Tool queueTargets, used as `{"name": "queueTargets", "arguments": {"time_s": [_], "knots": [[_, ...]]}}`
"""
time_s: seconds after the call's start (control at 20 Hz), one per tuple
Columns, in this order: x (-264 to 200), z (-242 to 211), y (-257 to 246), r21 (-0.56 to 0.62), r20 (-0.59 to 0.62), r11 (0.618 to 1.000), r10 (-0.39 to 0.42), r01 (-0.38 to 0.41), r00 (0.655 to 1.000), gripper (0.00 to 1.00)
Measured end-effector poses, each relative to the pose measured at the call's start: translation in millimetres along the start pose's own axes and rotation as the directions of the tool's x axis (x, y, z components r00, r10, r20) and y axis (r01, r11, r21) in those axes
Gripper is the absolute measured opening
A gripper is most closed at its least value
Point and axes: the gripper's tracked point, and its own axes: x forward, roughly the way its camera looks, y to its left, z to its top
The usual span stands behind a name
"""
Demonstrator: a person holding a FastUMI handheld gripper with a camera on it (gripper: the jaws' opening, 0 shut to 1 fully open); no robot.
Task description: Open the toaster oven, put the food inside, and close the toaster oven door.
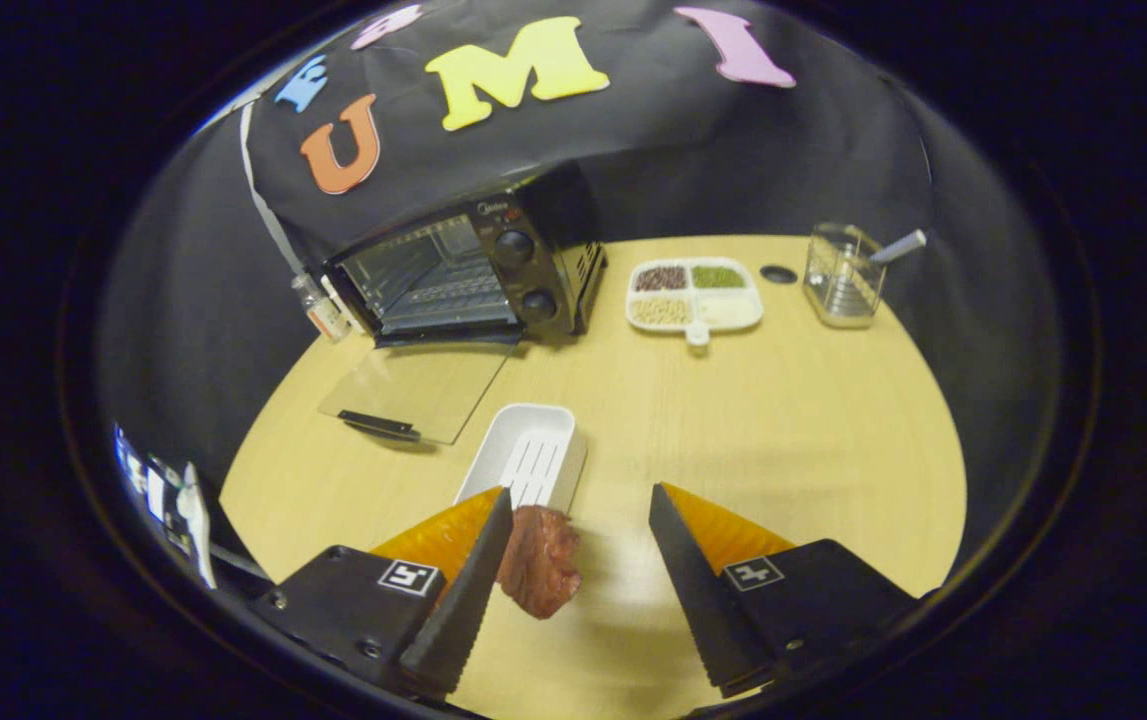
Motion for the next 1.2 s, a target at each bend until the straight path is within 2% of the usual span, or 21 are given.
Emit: {"name": "queueTargets", "arguments": {"time_s": [0.1, 0.25, 0.3, 0.35, 0.5, 0.7, 0.9, 1.05, 1.2], "knots": [[1.6, -14.7, 9.4, 0.089, -0.071, 0.992, 0.099, -0.092, 0.993, 0.76], [2.4, -22.2, 18.9, 0.242, -0.126, 0.953, 0.217, -0.182, 0.968, 0.56], [2.3, -22.1, 20.7, 0.279, -0.13, 0.94, 0.242, -0.199, 0.962, 0.49], [4.5, -23.7, 19.0, 0.301, -0.132, 0.932, 0.249, -0.201, 0.959, 0.36], [4.1, -23.6, 15.8, 0.34, -0.139, 0.916, 0.275, -0.214, 0.951, 0.2], [-4.3, -12.2, 13.9, 0.333, -0.114, 0.922, 0.248, -0.199, 0.962, 0.17], [-16.1, 9.9, 35.6, 0.324, -0.049, 0.921, 0.245, -0.217, 0.968, 0.17], [-18.8, 29.0, 63.3, 0.363, 0.013, 0.899, 0.256, -0.244, 0.966, 0.17], [-11.3, 48.8, 90.4, 0.392, 0.09, 0.885, 0.235, -0.252, 0.968, 0.17]]}}
